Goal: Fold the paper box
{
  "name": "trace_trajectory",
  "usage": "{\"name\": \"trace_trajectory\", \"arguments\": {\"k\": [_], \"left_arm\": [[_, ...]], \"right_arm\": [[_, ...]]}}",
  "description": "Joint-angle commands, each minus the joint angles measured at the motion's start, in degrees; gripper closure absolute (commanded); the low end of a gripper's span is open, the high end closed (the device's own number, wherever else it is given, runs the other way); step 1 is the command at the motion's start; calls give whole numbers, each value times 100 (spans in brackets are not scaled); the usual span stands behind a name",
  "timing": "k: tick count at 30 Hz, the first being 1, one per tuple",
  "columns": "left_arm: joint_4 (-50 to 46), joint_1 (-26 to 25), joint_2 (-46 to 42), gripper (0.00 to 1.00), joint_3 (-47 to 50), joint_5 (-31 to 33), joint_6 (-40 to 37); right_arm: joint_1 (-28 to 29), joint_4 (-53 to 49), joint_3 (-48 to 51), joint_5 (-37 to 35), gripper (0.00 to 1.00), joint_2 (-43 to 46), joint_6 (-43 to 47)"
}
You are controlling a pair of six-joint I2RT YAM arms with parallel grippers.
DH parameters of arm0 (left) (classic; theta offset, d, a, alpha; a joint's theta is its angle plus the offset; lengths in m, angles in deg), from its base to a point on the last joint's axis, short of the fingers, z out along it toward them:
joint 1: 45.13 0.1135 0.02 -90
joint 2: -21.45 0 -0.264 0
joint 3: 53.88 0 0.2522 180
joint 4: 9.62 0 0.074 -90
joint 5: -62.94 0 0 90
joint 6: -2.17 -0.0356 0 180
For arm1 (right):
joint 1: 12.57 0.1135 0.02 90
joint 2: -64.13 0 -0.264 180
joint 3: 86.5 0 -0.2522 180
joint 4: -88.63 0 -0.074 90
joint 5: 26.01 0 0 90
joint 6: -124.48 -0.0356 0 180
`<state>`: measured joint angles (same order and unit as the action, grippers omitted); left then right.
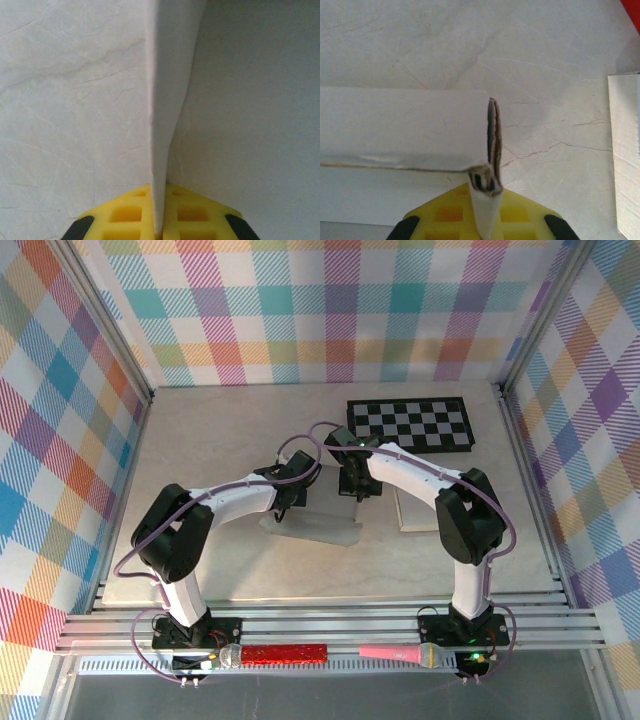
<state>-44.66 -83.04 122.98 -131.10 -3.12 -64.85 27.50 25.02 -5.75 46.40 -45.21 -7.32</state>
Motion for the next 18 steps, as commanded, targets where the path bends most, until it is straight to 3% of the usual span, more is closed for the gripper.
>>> {"name": "trace_trajectory", "arguments": {"k": [1, 3, 8, 18], "left_arm": [[727, 122, -130, 81, 75, -586, -243], [792, 316, -142, 75, 54, -1174, -380], [757, 630, -47, 73, -121, -1874, -663], [353, 680, 213, 81, -302, -1919, -867]], "right_arm": [[43, -227, -108, 132, 100, 5, -66], [39, -238, -100, 137, 100, 9, -76], [44, -210, -69, 159, 100, 33, -99], [48, -245, -51, 124, 100, 63, -127]]}}
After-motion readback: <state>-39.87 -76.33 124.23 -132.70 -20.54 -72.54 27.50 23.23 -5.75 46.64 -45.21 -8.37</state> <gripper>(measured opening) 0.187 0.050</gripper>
